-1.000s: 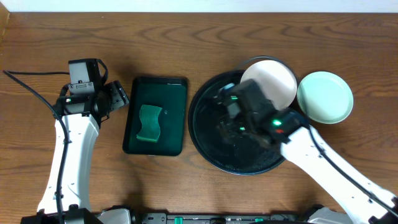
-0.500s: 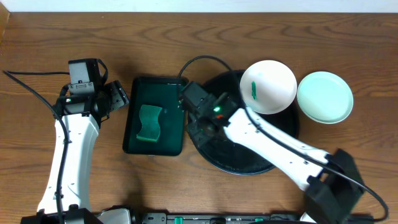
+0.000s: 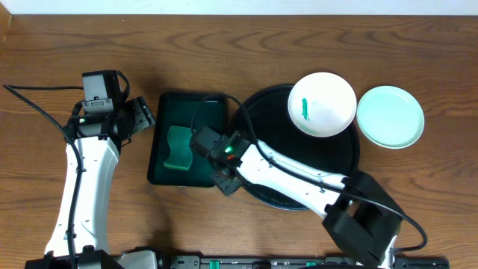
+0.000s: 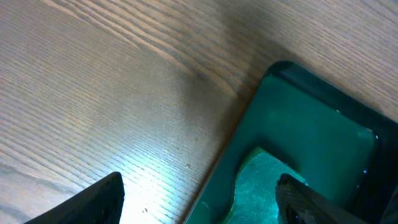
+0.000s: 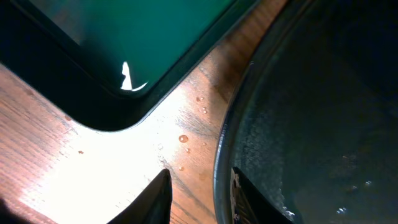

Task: Clean dirty plates on tray and stack at the side

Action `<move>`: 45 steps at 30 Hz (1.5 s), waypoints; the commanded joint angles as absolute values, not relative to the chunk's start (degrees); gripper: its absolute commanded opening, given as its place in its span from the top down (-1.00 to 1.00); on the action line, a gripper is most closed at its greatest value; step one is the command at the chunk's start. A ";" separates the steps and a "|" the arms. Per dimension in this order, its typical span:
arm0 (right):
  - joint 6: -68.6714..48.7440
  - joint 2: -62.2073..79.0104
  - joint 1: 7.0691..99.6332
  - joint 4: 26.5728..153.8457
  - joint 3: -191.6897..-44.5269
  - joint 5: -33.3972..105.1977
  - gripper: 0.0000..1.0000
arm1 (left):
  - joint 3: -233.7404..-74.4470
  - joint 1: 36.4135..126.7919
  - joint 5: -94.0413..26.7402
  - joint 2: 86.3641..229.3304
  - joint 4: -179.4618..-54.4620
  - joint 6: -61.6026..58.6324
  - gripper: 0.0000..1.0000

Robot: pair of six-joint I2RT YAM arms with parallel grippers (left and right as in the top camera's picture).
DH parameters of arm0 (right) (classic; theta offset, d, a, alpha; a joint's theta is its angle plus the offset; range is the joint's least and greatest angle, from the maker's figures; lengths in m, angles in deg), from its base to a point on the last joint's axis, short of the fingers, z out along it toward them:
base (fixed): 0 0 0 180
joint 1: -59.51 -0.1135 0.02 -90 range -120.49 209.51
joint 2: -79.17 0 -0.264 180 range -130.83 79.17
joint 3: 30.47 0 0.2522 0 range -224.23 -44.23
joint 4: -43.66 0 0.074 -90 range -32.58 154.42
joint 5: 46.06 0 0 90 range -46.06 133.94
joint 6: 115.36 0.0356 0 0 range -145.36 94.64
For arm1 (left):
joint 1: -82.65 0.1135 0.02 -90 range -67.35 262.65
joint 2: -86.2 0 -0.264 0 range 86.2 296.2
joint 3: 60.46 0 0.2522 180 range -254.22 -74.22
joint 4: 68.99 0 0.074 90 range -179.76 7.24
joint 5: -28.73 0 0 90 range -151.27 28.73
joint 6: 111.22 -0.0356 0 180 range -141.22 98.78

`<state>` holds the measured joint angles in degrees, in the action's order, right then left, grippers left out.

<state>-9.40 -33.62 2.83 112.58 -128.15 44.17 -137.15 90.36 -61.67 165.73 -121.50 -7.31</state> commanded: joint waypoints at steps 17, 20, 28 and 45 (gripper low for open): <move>-5.40 -38.25 2.41 112.49 -128.59 48.22 0.63 | -137.44 90.47 -62.39 165.95 -121.52 -7.00 -0.57; -5.40 -38.25 2.41 112.21 -128.13 48.24 0.63 | -137.44 90.47 -62.39 165.95 -121.52 -6.98 -0.57; -4.57 -38.25 2.41 110.94 -126.91 48.22 0.66 | -137.44 90.47 -62.39 165.95 -121.50 -6.98 -0.57; -4.13 -38.23 2.41 107.86 -124.61 46.86 0.97 | -137.44 90.47 -62.39 165.95 -121.52 -7.00 -0.57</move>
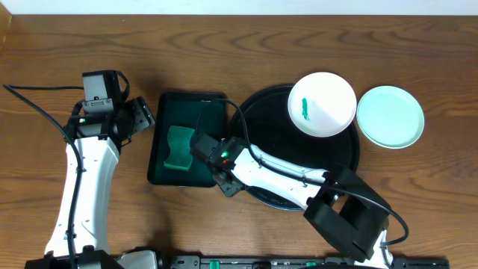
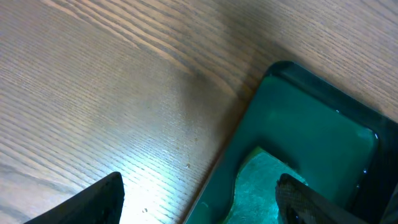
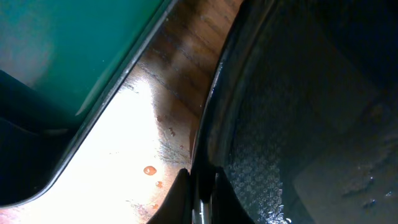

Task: Clean dirty plates on tray and stack at the side

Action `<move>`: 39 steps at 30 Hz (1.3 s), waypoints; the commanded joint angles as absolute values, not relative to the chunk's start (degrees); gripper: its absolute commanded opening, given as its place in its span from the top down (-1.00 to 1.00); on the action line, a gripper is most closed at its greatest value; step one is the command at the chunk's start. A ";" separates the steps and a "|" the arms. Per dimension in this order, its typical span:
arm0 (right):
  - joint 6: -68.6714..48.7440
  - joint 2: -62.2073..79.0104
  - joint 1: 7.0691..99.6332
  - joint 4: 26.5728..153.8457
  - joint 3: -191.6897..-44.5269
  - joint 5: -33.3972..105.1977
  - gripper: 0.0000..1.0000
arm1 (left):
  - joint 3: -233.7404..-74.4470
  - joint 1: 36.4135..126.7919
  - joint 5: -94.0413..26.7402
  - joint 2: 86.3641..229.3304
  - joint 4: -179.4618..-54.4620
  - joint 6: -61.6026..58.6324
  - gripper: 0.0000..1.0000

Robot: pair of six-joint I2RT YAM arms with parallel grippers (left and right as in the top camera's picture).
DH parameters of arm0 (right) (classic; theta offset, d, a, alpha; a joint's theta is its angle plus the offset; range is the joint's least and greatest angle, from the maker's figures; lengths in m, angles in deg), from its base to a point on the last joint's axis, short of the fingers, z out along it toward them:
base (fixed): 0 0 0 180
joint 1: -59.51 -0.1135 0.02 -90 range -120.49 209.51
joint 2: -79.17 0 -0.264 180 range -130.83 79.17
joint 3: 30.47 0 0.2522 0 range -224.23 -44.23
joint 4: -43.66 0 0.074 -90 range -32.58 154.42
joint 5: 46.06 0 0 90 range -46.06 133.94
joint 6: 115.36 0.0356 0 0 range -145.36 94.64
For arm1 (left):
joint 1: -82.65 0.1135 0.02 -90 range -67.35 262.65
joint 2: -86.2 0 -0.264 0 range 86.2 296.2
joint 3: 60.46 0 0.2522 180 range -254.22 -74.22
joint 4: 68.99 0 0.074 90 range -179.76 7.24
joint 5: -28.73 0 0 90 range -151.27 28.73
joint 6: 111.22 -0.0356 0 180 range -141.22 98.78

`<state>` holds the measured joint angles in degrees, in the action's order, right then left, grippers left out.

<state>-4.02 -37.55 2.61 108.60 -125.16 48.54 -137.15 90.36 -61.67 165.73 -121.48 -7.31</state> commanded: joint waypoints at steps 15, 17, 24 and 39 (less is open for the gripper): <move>-4.17 -38.21 2.09 107.25 -124.61 43.80 0.97 | -137.44 90.47 -62.39 165.95 -121.50 -6.98 -0.57; -4.19 -38.21 2.04 107.09 -124.61 43.45 0.97 | -137.44 90.47 -62.39 165.95 -121.52 -7.00 -0.57; -4.87 -38.21 1.45 106.66 -124.63 43.50 0.77 | -137.44 90.47 -62.39 165.95 -121.52 -6.98 -0.57; -5.24 -38.21 1.39 107.38 -124.55 46.73 0.77 | -137.44 90.47 -62.39 165.95 -121.50 -6.98 -0.57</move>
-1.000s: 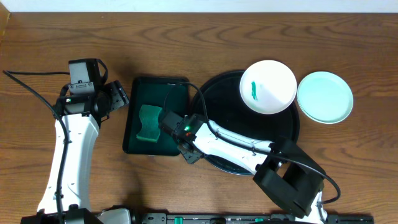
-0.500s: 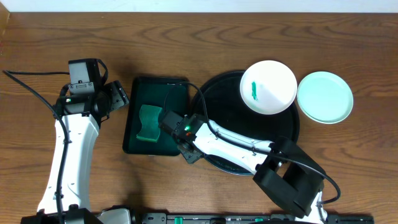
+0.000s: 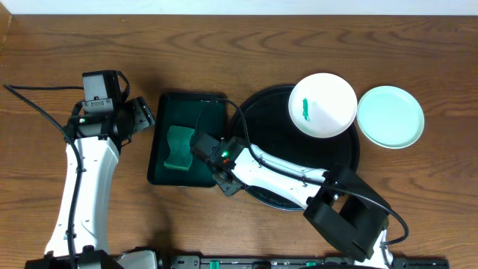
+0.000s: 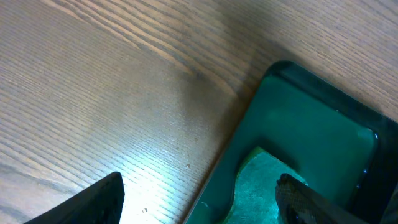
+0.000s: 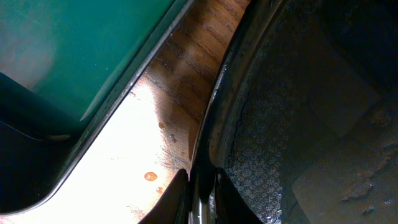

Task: Clean dirty plates on tray and stack at the side

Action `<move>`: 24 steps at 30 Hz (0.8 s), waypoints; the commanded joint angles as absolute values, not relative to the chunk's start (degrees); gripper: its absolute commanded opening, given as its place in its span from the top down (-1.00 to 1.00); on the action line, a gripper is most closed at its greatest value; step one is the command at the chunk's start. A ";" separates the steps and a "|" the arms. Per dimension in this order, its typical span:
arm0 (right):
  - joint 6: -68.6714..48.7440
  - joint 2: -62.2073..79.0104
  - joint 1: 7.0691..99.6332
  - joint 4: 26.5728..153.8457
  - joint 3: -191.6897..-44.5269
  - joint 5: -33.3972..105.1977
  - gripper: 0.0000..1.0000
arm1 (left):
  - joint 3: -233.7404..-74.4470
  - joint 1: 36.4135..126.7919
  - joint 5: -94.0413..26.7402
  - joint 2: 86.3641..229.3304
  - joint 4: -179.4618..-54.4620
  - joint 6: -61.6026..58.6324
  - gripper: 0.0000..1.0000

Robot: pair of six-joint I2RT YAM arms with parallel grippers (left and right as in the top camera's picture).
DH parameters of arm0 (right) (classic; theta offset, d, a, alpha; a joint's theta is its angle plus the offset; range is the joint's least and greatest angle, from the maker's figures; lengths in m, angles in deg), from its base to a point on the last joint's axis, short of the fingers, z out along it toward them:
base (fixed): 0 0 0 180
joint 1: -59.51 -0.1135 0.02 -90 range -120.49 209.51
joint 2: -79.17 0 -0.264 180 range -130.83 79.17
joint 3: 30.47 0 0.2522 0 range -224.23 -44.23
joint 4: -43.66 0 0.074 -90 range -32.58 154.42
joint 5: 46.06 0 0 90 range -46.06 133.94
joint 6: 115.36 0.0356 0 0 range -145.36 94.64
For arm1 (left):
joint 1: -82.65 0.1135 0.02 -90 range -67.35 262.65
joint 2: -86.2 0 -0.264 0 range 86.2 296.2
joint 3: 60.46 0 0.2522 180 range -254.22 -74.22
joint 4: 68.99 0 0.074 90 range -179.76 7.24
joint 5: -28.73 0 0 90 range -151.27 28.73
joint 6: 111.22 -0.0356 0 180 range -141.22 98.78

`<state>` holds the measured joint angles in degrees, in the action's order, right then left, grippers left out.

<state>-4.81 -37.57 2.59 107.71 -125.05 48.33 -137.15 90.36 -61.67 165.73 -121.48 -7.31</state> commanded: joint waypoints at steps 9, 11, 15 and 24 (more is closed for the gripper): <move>-5.20 -38.21 1.41 106.48 -123.12 48.19 0.74 | -137.44 90.47 -62.39 165.95 -121.52 -6.98 -0.57; -5.22 -38.21 1.41 106.29 -123.12 48.19 0.72 | -137.44 90.47 -62.39 165.95 -121.52 -7.00 -0.57; -5.22 -38.21 1.41 106.26 -123.12 48.19 0.88 | -137.44 90.47 -62.39 165.95 -121.52 -6.98 -0.57; -5.24 -38.21 1.28 105.32 -123.12 45.55 0.98 | -137.44 90.47 -62.39 165.95 -121.52 -6.98 -0.57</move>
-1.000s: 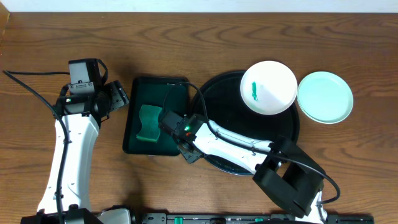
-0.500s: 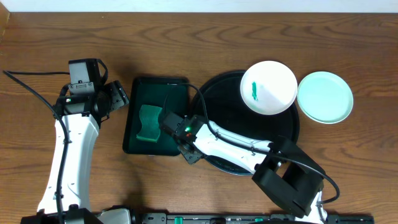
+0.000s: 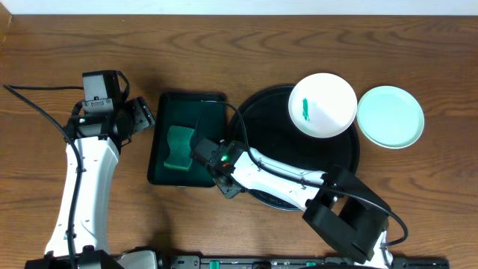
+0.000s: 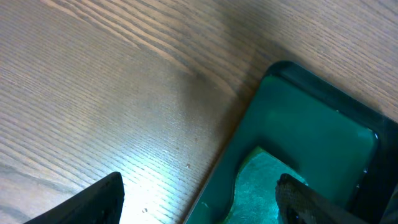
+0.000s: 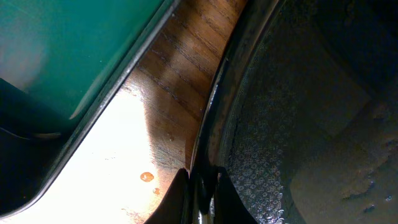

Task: Clean dirty plates on tray and stack at the side

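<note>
A round black tray [image 3: 345,161] holds a white plate [image 3: 322,104] with a green smear at its upper right. A clean pale-green plate [image 3: 390,116] lies on the table right of the tray. My right gripper [image 3: 228,181] is shut on the tray's left rim; in the right wrist view the right gripper [image 5: 200,198] pinches the rim [image 5: 214,112] between both fingers. A green sponge [image 3: 179,147] lies in the dark green basin [image 3: 160,112]. My left gripper [image 4: 199,200] hangs open over the basin's left edge [image 4: 249,112], empty.
Water drops [image 5: 147,177] sit on the wood between the basin and the tray. The basin and the tray stand close together. Bare wooden table [image 3: 45,45] stretches to the left and along the front.
Almost nothing: my right gripper stays shut on the tray's rim, with only a slight shift in its wrist view. The left arm, plates and sponge are where they were.
First my right gripper was open with its fingers either side of the tray's left rim. Then it was shut on that rim. It has kept the hold since, while the left gripper stayed open over the basin's edge.
</note>
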Action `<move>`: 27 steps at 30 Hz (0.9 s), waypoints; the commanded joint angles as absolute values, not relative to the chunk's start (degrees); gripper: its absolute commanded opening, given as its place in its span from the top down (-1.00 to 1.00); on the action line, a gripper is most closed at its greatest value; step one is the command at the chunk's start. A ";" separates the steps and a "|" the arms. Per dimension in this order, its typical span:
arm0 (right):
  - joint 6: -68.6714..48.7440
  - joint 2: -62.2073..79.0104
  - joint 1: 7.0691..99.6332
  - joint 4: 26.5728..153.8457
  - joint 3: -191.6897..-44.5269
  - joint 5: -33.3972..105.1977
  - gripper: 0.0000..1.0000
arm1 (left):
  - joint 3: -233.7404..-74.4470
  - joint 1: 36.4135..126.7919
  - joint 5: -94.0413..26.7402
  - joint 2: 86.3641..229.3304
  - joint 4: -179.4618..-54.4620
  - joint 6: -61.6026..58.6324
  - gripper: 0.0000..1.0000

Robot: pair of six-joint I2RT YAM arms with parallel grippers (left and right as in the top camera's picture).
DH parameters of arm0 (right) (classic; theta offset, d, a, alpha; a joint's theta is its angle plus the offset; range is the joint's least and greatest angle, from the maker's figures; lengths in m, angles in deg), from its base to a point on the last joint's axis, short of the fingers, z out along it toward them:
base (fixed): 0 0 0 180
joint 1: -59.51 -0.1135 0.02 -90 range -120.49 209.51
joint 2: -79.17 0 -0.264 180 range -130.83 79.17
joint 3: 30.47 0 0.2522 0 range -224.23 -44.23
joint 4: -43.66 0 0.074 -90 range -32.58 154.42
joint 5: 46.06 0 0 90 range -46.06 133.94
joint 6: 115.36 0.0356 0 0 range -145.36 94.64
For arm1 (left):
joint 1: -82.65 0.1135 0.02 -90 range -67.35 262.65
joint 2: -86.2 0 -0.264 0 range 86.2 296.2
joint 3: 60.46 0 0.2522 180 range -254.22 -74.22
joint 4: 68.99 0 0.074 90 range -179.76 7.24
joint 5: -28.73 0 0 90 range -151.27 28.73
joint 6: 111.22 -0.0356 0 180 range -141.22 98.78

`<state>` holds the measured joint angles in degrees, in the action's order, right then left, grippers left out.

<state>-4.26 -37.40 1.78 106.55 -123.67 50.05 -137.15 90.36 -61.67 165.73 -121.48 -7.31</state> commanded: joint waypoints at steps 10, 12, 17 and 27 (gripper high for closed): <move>-5.26 -38.21 0.80 104.36 -123.12 42.88 0.98 | -137.44 90.47 -62.39 165.95 -121.52 -6.98 -0.57; -5.26 -38.21 0.73 104.36 -123.12 42.56 0.98 | -137.44 90.47 -62.39 165.95 -121.50 -7.00 -0.57; -5.26 -38.21 0.47 104.34 -123.12 41.99 0.97 | -137.44 90.47 -62.39 165.95 -121.50 -6.98 -0.57; -5.24 -38.19 0.14 104.34 -123.15 41.90 0.97 | -137.44 90.47 -62.39 165.95 -121.52 -6.98 -0.57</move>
<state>-4.28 -37.38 1.78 106.13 -123.61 49.59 -137.15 90.36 -61.67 165.73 -121.48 -7.31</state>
